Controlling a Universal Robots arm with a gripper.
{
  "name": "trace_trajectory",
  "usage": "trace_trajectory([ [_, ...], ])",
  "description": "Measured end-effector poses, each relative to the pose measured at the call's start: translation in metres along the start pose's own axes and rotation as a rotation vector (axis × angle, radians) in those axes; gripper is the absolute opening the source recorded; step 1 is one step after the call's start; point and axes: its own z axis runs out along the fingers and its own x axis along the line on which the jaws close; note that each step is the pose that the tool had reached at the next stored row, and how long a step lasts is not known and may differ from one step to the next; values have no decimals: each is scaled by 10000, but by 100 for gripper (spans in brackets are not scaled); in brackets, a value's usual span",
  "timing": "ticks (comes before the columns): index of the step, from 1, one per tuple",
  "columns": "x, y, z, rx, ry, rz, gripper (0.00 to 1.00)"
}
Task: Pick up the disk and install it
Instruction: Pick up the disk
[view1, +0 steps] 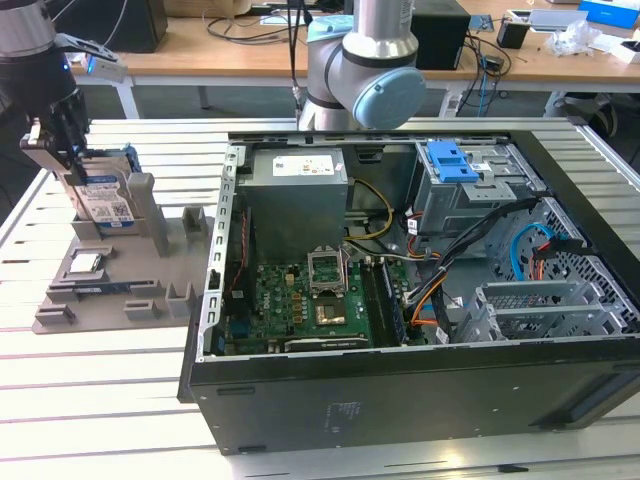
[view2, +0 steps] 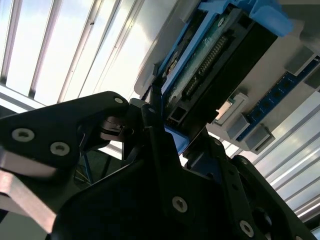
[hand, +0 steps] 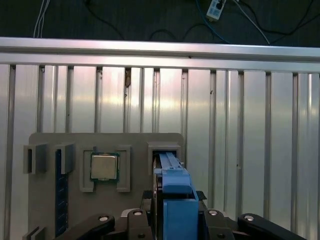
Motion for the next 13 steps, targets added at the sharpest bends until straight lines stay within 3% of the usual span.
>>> trace_trajectory([
  [13,0,-1,5,1,0,0,36],
])
